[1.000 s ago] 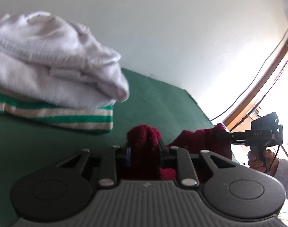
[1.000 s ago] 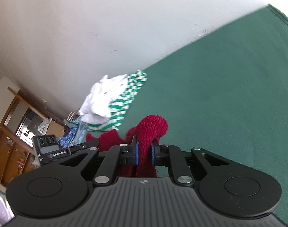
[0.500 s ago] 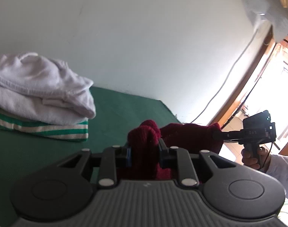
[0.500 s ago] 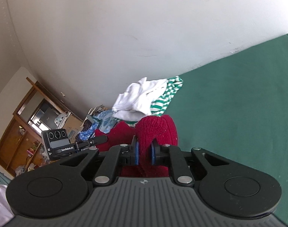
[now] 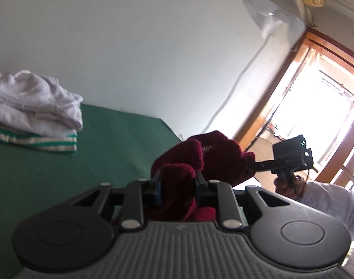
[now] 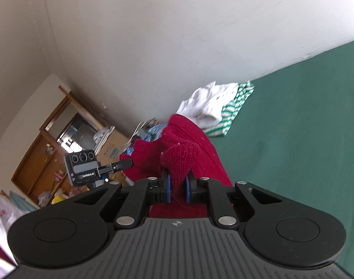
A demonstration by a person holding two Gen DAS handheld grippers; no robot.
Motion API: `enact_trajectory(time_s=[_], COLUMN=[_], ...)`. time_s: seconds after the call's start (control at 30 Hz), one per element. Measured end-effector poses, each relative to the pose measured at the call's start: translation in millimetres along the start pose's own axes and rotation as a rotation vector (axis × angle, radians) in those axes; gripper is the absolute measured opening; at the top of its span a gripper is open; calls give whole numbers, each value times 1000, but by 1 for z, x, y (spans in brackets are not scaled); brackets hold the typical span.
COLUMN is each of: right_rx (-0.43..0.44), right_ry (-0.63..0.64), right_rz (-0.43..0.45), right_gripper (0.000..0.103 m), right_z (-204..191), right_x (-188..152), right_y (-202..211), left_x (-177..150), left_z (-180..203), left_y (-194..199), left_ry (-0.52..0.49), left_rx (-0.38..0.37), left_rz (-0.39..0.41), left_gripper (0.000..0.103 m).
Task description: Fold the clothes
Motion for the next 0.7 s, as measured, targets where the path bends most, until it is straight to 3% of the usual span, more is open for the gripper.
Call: enact_trajectory(time_s=[0.23, 0.43, 0.57, 0.7], right_rx=[-10, -87, -193, -288], right_ry=[59, 117, 244, 420], right_rz=[-153, -249, -341, -399], right_gripper=[13, 13, 13, 16], right_z=[-21, -22, -18, -21], right_x=[-42, -72, -99, -118], right_y=[11, 4, -14, -30], left_x=[-39, -67, -79, -86], left_z=[22, 26, 40, 67], left_y=[16, 14, 6, -10], left_ry=[21, 44, 20, -101], left_rx=[-17, -1, -26, -59], left_rz=[-64, -103, -148, -218], left_gripper=[21, 20, 20, 35])
Point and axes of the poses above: each gripper's, at about its wrist camera, not at the fingertips, and y roughly against the way its jaws point, z to its right, x to its top, the point moved 10 cm from there along -y, roughly the way its jaws point, and after that the axes turned 3 degrees about -z, right-handed, at the moved point
